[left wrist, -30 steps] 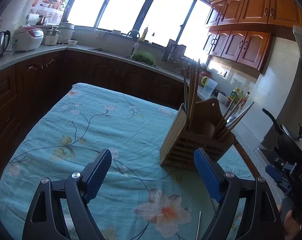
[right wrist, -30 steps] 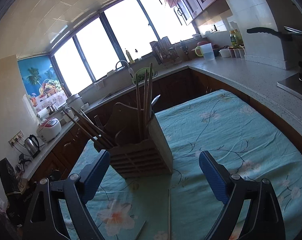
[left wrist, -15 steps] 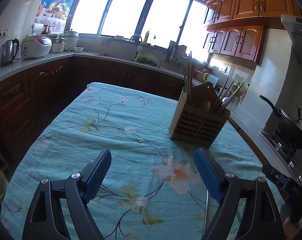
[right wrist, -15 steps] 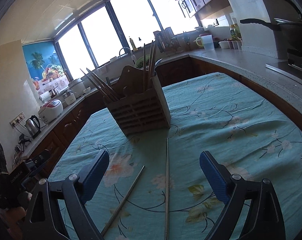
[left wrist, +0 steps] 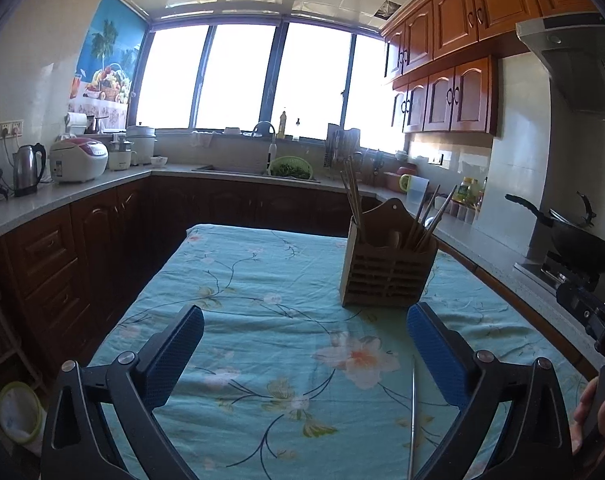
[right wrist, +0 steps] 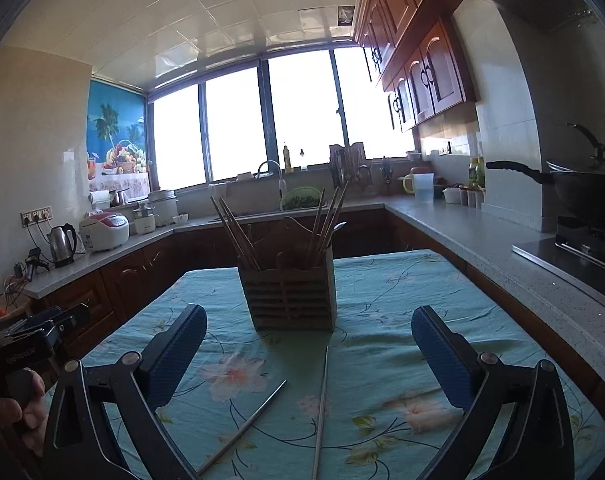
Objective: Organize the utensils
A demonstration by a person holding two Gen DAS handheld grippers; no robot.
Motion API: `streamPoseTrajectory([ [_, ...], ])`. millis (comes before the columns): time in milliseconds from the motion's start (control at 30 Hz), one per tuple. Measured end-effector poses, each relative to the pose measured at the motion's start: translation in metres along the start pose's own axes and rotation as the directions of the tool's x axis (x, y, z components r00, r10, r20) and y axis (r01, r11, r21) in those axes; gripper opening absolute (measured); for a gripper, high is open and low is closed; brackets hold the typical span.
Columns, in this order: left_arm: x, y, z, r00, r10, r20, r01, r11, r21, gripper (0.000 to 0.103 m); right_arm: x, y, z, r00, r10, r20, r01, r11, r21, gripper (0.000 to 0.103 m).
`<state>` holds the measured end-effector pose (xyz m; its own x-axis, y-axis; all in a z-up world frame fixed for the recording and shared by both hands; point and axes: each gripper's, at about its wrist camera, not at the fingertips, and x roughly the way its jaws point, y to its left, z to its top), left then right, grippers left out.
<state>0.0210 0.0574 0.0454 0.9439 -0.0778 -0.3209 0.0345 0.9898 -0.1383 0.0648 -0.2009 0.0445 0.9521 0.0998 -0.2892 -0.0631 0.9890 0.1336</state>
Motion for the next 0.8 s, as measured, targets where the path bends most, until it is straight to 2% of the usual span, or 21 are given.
streamPoseTrajectory([
  [200, -0.004, -0.001, -0.028, 1.000, 0.025, -0.011, -0.025, 0.999, 0.023, 0.102, 0.000, 0.001, -0.034, 0.999, -0.026, -0.045, 0.025, 0.999, -0.030, 0.103],
  [333, -0.004, -0.007, -0.040, 0.999, 0.049, -0.016, -0.048, 0.997, 0.068, 0.102, -0.005, 0.003, -0.047, 0.999, -0.010, -0.048, 0.008, 0.999, -0.035, 0.103],
  [467, -0.003, -0.016, -0.043, 0.997, 0.068, -0.024, -0.065, 0.992, 0.106, 0.102, -0.010, 0.007, -0.052, 0.999, -0.003, -0.049, 0.000, 0.999, -0.048, 0.103],
  [800, -0.011, -0.018, -0.046, 0.996, 0.081, -0.021, -0.078, 0.989, 0.124, 0.102, -0.012, 0.006, -0.055, 0.999, -0.004, -0.051, 0.002, 0.999, -0.046, 0.103],
])
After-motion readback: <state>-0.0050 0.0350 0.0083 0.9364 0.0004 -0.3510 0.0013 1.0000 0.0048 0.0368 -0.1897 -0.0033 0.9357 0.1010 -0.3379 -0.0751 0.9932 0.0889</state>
